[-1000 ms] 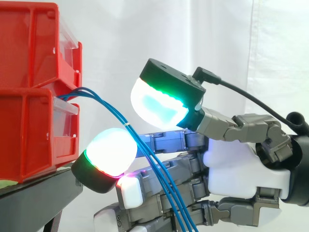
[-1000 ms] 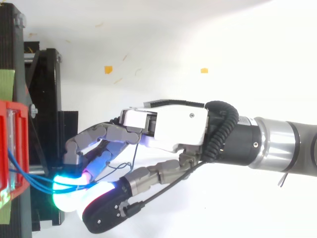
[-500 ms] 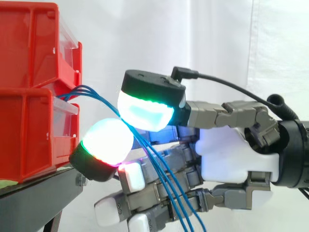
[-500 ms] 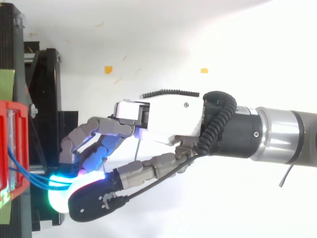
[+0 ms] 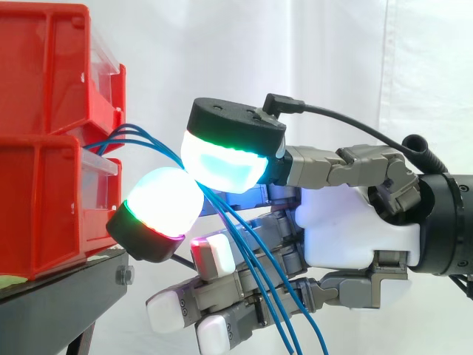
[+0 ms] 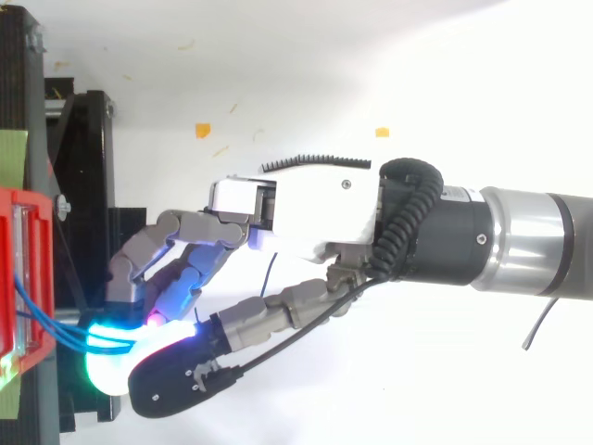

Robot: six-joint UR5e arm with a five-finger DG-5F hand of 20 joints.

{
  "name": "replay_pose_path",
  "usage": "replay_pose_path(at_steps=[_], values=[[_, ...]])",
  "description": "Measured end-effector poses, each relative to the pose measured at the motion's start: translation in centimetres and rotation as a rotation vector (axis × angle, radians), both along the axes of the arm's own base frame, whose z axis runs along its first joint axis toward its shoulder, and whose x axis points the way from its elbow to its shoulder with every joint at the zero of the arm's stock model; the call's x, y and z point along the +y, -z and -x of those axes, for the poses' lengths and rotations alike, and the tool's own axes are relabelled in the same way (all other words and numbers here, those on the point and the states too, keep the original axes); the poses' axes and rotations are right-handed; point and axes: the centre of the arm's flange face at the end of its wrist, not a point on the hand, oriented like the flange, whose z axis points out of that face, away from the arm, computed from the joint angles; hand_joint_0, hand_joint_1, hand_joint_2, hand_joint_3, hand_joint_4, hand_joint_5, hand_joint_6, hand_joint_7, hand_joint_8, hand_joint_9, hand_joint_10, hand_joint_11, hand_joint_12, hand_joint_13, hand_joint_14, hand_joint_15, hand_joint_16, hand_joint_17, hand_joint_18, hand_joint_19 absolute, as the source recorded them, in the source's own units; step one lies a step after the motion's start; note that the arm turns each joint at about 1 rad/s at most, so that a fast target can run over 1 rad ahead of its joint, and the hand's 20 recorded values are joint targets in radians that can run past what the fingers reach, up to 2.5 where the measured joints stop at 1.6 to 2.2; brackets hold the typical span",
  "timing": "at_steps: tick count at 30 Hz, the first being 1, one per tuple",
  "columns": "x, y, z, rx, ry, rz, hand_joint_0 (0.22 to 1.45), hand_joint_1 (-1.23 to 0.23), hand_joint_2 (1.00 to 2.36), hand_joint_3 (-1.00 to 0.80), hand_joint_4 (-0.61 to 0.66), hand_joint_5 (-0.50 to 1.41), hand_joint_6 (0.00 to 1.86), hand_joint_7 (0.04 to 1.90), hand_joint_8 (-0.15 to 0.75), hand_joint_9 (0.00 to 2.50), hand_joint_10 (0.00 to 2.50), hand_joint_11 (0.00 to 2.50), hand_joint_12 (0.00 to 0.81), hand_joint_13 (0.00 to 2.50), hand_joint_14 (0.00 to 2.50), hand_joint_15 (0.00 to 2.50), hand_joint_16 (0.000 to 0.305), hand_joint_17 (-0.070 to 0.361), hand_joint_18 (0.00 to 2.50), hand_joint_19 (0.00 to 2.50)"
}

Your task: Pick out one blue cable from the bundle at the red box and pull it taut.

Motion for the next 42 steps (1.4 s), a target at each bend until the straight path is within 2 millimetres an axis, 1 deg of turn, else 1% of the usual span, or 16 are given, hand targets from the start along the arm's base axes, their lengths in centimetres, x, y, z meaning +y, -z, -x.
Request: replay_pose_path(at_steps=[2,3,7,11,14,19,20,22,24,28,29,32,33,35,38,42], values=[[-0.1,0.0,0.0,0.0,-0.003,0.0,0.69,-0.76,1.02,-0.28,-0.09,-0.15,0.96,0.77,0.287,1.05,0.03,0.91,0.303,0.74,0.02,0.43,0.044,0.1,0.69,0.61],[-0.2,0.0,0.0,0.0,-0.004,0.0,0.7,-0.77,1.01,-0.32,-0.12,-0.14,0.97,0.8,0.284,1.07,0.03,0.92,0.3,0.75,0.02,0.43,0.044,0.099,0.7,0.6],[-0.4,0.0,0.0,0.0,-0.012,0.001,0.73,-0.79,1.01,-0.37,-0.16,-0.14,0.97,0.87,0.281,1.11,0.03,0.94,0.301,0.78,0.02,0.43,0.044,0.099,0.74,0.6],[-0.5,0.0,0.0,0.0,-0.015,0.001,0.76,-0.8,1.0,-0.48,-0.2,-0.13,0.97,0.93,0.279,1.16,0.03,0.96,0.298,0.82,0.02,0.44,0.043,0.097,0.76,0.6],[-0.5,0.0,0.0,0.0,-0.014,0.001,0.76,-0.8,1.0,-0.5,-0.22,-0.13,0.98,0.94,0.28,1.19,0.03,0.97,0.297,0.82,0.02,0.45,0.043,0.096,0.77,0.6],[-0.6,0.0,0.0,0.0,-0.014,0.001,0.7,-0.79,1.0,-0.5,-0.17,-0.12,0.98,0.89,0.271,1.22,0.03,0.97,0.297,0.84,0.02,0.46,0.042,0.095,0.79,0.61],[-0.6,0.0,0.0,0.0,-0.014,0.001,0.66,-0.77,1.0,-0.5,-0.09,-0.12,0.97,0.85,0.27,1.23,0.04,0.98,0.294,0.84,0.02,0.46,0.042,0.095,0.79,0.62],[-0.6,0.0,0.0,0.0,-0.014,0.001,0.61,-0.74,1.0,-0.5,-0.05,-0.11,0.96,0.78,0.271,1.24,0.03,0.98,0.296,0.85,0.02,0.47,0.043,0.096,0.79,0.63],[-0.6,0.0,0.0,0.001,-0.013,0.002,0.54,-0.72,1.0,-0.5,0.01,-0.11,0.94,0.79,0.28,1.24,0.03,0.98,0.309,0.86,0.02,0.47,0.045,0.101,0.8,0.63],[-0.7,0.0,0.1,0.002,-0.012,0.003,0.49,-0.67,1.0,-0.5,0.03,-0.11,0.92,0.78,0.295,1.23,0.03,0.95,0.328,0.87,0.02,0.46,0.049,0.11,0.82,0.63],[-0.8,0.1,0.1,0.002,-0.012,0.003,0.47,-0.63,1.0,-0.5,0.03,-0.11,0.92,0.78,0.3,1.23,0.03,0.94,0.335,0.87,0.02,0.46,0.05,0.114,0.83,0.62],[-0.9,0.0,0.1,0.002,-0.01,0.003,0.48,-0.5,1.0,-0.5,0.03,-0.11,0.91,0.77,0.299,1.22,0.03,0.91,0.332,0.86,0.02,0.46,0.051,0.114,0.83,0.63],[-0.9,0.0,0.1,0.002,-0.01,0.003,0.51,-0.45,1.0,-0.5,0.02,-0.11,0.9,0.78,0.285,1.21,0.03,0.92,0.324,0.86,0.02,0.47,0.048,0.109,0.8,0.65],[-1.0,0.1,0.1,0.003,-0.009,0.003,0.57,-0.41,1.0,-0.5,0.01,-0.11,0.9,0.81,0.276,1.2,0.03,0.93,0.308,0.85,0.02,0.48,0.045,0.101,0.77,0.67],[-1.1,0.1,0.1,0.006,-0.008,0.004,0.6,-0.46,1.0,-0.49,0.0,-0.11,0.9,0.85,0.279,1.22,0.03,0.93,0.31,0.85,0.02,0.49,0.044,0.1,0.77,0.69],[-1.3,0.1,0.2,0.012,-0.006,0.005,0.6,-0.54,1.01,-0.36,0.0,-0.1,0.9,0.86,0.288,1.22,0.03,0.94,0.315,0.86,0.02,0.48,0.045,0.102,0.78,0.69]])
